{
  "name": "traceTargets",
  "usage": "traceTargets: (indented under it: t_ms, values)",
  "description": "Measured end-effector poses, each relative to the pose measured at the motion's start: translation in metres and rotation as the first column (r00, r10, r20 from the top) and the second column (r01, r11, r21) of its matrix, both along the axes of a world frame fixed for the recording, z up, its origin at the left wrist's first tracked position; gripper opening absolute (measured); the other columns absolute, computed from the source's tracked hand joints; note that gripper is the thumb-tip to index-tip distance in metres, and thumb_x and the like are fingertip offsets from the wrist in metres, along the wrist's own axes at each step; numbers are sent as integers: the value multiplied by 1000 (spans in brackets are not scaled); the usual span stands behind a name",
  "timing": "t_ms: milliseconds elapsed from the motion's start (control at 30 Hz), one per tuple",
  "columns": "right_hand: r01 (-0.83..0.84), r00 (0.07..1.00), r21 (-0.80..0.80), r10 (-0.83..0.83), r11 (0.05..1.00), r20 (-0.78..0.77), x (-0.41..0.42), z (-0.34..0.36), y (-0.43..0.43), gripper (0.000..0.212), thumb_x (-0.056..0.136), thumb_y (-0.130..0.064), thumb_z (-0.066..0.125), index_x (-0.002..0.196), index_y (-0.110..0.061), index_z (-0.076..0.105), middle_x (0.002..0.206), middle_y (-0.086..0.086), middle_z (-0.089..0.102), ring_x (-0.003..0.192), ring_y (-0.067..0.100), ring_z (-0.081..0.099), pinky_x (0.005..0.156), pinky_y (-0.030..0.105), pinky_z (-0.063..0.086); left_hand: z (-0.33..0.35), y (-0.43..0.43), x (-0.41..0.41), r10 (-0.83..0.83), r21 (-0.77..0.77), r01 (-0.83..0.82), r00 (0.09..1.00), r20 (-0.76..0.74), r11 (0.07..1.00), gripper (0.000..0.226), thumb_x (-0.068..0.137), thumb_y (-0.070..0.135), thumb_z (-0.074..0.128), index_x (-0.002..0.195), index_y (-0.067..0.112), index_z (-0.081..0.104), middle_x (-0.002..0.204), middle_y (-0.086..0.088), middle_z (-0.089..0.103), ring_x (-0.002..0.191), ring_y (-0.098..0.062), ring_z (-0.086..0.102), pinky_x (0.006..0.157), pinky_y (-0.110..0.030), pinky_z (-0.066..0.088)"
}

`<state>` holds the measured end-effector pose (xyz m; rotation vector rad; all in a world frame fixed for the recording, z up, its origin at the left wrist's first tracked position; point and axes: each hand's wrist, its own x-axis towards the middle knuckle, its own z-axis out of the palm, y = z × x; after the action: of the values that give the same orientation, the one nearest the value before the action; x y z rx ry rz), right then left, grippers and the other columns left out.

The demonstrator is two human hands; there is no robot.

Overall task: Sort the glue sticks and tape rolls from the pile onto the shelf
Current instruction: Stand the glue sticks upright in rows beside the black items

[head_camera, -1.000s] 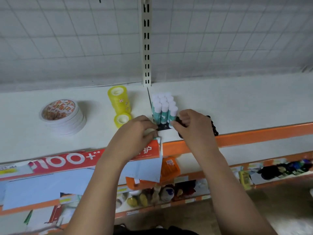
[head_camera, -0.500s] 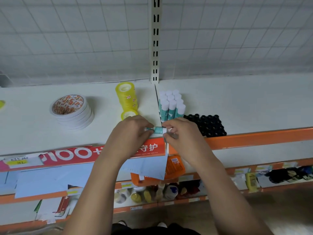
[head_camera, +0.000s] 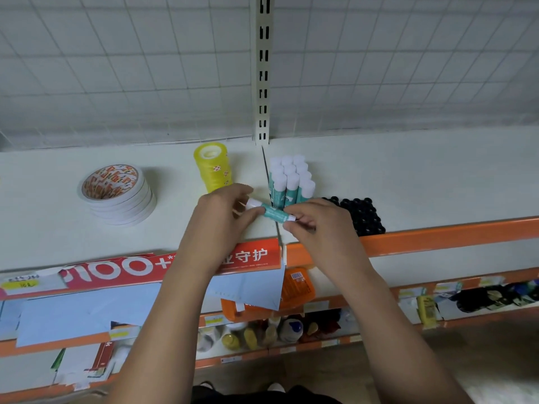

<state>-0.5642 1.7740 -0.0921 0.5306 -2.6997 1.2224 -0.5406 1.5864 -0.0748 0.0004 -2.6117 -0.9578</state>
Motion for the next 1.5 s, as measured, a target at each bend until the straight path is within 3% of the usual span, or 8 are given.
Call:
traceTargets:
  t_ms: [167, 333, 567, 700, 1133, 1367, 1433, 1500]
  values:
    - [72, 995, -95, -65, 993, 71, 1, 1, 11, 23, 82, -27, 77, 104, -21, 73, 90, -10, 69, 82, -8, 61, 73, 5, 46, 11, 19, -3, 21, 238, 5, 994, -106, 971, 27, 77, 18, 80, 101, 23, 69, 89, 12, 67, 75, 2, 62, 68, -4, 44]
    - [217, 976, -66, -218, 974, -15, -8, 8, 22, 14, 85, -26, 74, 94, -18, 68, 85, -8, 67, 78, 2, 62, 70, 10, 48, 17, 39, -11, -60, 112, 92, 963, -261, 989, 20, 80, 7, 76, 98, 13, 70, 99, 1, 62, 78, -4, 63, 77, -16, 52]
    - [179, 984, -64, -180, 982, -5, -20, 9, 12, 18, 88, -20, 70, 105, -15, 65, 97, -1, 68, 89, 9, 64, 84, 25, 53, 8, 55, -18, -112, -3, 116, 953, -281, 993, 17, 82, 1, 72, 98, 4, 70, 101, -5, 58, 82, -19, 63, 73, -38, 55]
    - [186, 982, -78, -188, 979, -14, -19, 5, 12, 16, 89, -19, 69, 104, -15, 66, 97, -2, 69, 89, 7, 64, 82, 19, 51, 6, 59, -20, -113, -45, 105, 957, -266, 993, 12, 83, 4, 70, 95, 3, 69, 99, -6, 57, 82, -21, 62, 68, -40, 54]
    - [188, 982, -104, -190, 977, -4, -18, 3, 9, 19, 89, -17, 67, 107, -11, 67, 98, 2, 70, 89, 13, 66, 85, 33, 54, 0, 71, -18, -55, -53, 43, 969, -243, 998, 18, 85, -1, 66, 102, -2, 66, 100, -10, 54, 84, -25, 59, 70, -40, 51]
    - [232, 952, -131, -253, 964, -174, 3, 20, 11, 29, 90, -23, 65, 118, -19, 61, 112, -6, 57, 83, 3, 59, 77, 14, 48, 3, 53, 0, -92, 82, 115, 966, -240, 990, 39, 91, 6, 60, 129, 12, 59, 116, -2, 60, 95, -14, 61, 81, -28, 53]
    - [169, 957, -123, -192, 978, -215, 8, 31, -1, 21, 91, -22, 64, 111, -21, 63, 105, -10, 57, 78, -2, 58, 73, 8, 47, 7, 37, 8, -51, 74, 74, 962, -269, 995, 30, 91, 9, 61, 121, 14, 64, 114, 2, 58, 90, -12, 61, 76, -25, 52]
    - [68, 978, -121, -90, 990, -187, 13, 38, -22, 17, 91, -22, 62, 108, -23, 64, 99, -12, 60, 80, -1, 59, 73, 12, 49, 12, 15, 16, 13, 26, -6, 964, -265, 1000, 19, 92, 15, 60, 110, 17, 67, 109, 5, 59, 87, -11, 60, 73, -29, 52]
